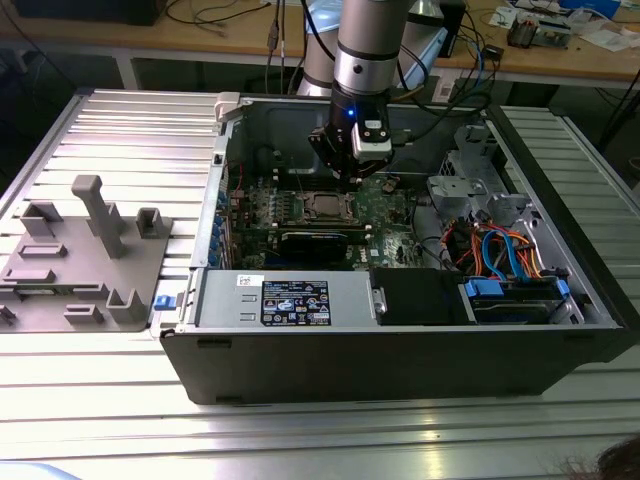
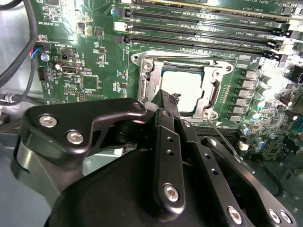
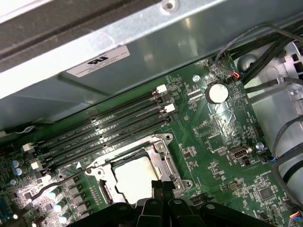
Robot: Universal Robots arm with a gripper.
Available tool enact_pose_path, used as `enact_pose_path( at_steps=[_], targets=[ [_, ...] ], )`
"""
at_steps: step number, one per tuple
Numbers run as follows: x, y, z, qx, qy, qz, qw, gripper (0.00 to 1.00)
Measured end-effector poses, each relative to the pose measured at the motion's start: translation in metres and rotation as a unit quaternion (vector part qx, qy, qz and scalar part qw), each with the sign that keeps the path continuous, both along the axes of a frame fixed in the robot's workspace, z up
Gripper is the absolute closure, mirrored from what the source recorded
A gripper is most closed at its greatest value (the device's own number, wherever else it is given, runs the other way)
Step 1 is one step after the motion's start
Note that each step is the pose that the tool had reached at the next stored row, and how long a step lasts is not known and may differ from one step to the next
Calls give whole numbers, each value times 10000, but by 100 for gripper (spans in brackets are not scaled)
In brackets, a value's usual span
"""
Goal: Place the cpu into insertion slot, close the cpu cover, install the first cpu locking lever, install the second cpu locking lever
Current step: 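Install the first cpu locking lever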
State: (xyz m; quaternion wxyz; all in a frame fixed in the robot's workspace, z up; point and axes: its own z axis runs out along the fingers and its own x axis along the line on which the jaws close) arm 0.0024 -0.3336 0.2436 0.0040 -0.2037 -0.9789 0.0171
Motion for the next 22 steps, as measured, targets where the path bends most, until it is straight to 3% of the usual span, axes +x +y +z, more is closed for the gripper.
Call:
enact_pose_path(
  at_steps=[22],
  targets=[
    [0, 0, 0, 0, 0, 134, 9999, 89]
  ],
)
